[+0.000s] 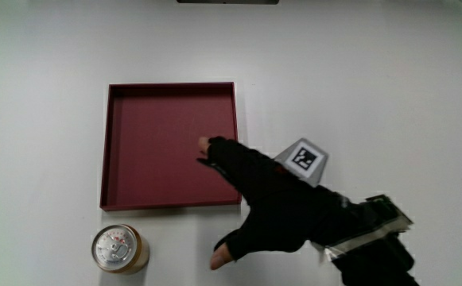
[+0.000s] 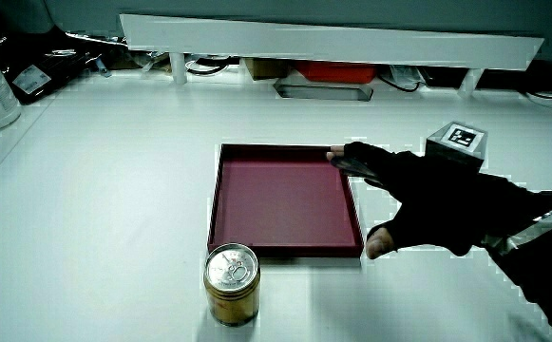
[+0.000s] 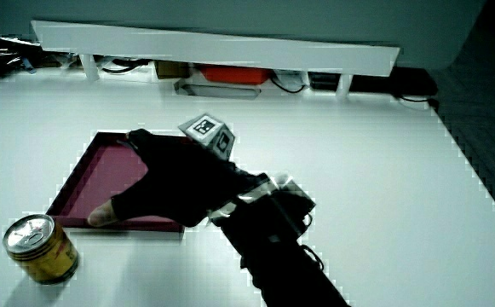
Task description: Pick red bull from desk
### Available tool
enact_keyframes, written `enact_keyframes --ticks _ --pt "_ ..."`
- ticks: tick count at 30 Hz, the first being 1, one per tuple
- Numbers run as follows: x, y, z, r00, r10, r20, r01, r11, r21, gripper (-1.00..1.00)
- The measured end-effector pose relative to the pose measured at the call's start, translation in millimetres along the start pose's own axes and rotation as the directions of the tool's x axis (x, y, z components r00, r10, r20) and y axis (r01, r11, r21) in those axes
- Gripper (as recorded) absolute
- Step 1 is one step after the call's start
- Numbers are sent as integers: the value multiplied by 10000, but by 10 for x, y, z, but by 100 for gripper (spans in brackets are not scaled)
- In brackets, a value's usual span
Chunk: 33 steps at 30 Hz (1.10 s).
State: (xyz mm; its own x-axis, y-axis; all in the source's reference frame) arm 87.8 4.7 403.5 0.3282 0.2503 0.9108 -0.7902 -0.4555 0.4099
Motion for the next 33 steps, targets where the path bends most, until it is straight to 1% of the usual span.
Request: enact_keyframes --ticks 1,2,3,4,5,6,7,8,9,10,12,13,14,15,16,17,18,19,20,21,22,23,24,25,26,29,31,33 --pt "3 30 -29 9995 -281 108 282 9996 -84 0" --pt "87 95 -47 9993 228 287 -226 9997 -96 0" --pt "89 119 -69 9979 -186 615 190 9998 -45 0" --pt "153 179 -92 9981 264 562 -255 9995 -169 0" --pt "179 219 -119 9978 513 418 -505 9985 -197 0" --pt "220 261 -144 9972 678 316 -669 9974 -268 0" --pt "248 297 -173 9972 717 211 -709 9968 -370 0" --pt "257 323 -206 9991 402 101 -398 9983 -423 0" --pt "258 352 -234 9996 211 185 -202 9985 -502 0" --pt "309 402 -261 9991 350 233 -337 9981 -521 0" --pt "317 463 -316 9990 402 194 -389 9971 -649 0" --pt "341 512 -342 9977 533 429 -505 9967 -640 0" --pt "355 557 -377 9956 871 333 -847 9940 -688 0" --pt "338 577 -403 9952 753 631 -709 9951 -691 0" --pt "342 604 -432 9952 868 458 -834 9940 -711 0" --pt "362 637 -463 9964 784 336 -754 9937 -834 0" --pt "371 670 -494 9966 747 350 -714 9935 -891 0" --pt "391 707 -531 9953 958 128 -941 9907 -986 0" --pt "409 739 -563 9953 951 193 -926 9902 -1045 0" --pt "410 763 -596 9965 802 248 -770 9909 -1101 0" --pt "411 789 -632 9973 716 153 -692 9898 -1243 0" --pt "432 823 -666 9968 740 306 -696 9898 -1243 0" --pt "433 846 -699 9965 781 307 -736 9888 -1296 0" --pt "433 863 -729 9976 622 318 -573 9889 -1371 0" --pt "465 898 -759 9963 801 300 -750 9869 -1425 0" --pt "474 950 -829 9978 619 246 -573 9860 -1564 0" --pt "460 988 -865 9975 683 158 -650 9853 -1583 0" --pt "474 1026 -891 9966 792 218 -747 9845 -1587 0"
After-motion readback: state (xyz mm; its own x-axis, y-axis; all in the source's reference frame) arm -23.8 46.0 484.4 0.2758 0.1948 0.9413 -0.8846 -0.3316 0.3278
